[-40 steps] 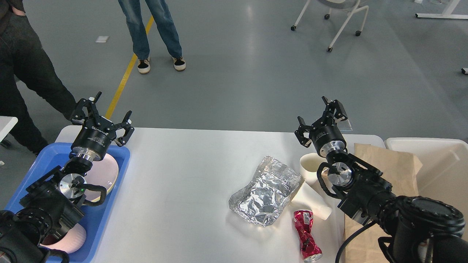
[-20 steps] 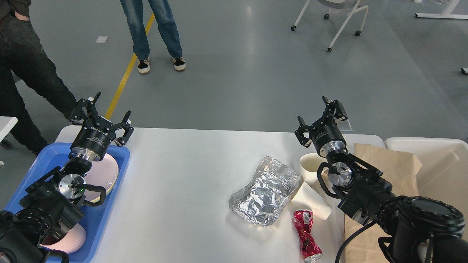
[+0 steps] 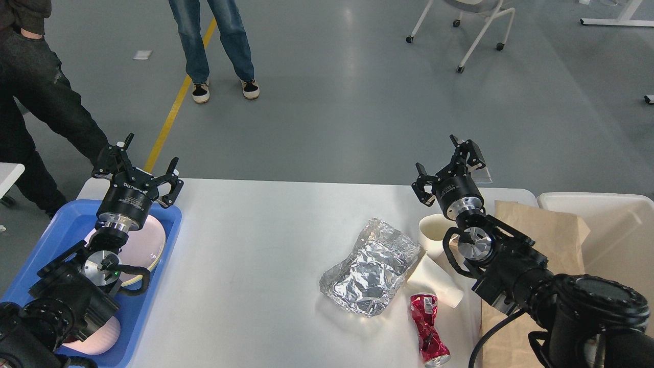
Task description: Tidy desktop
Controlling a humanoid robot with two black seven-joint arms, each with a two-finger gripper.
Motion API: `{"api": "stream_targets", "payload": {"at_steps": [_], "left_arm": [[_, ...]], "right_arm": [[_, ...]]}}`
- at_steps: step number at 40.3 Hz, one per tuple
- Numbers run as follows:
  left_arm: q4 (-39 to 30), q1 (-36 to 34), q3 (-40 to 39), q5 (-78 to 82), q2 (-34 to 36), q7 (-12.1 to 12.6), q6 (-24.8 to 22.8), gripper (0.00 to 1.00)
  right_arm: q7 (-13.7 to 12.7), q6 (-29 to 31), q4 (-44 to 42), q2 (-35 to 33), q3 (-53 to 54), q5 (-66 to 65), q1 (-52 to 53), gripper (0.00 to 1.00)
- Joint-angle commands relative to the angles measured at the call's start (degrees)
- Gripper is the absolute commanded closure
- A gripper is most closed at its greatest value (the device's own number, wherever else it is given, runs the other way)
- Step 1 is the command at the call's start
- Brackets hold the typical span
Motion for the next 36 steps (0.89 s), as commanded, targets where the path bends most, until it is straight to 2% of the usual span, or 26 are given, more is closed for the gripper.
{"api": "stream_targets", "payload": {"at_steps": [1, 36], "left_arm": [[0.01, 0.01, 0.0, -0.06, -0.01, -0.59, -0.08, 0.04], [0.01, 0.01, 0.0, -0.06, -0.01, -0.59, -0.08, 0.04]], "right_arm": [[0.0, 0.0, 0.0, 0.0, 0.0, 0.0, 0.0, 0.0], [0.0, 0.0, 0.0, 0.0, 0.0, 0.0, 0.0, 0.0]]}}
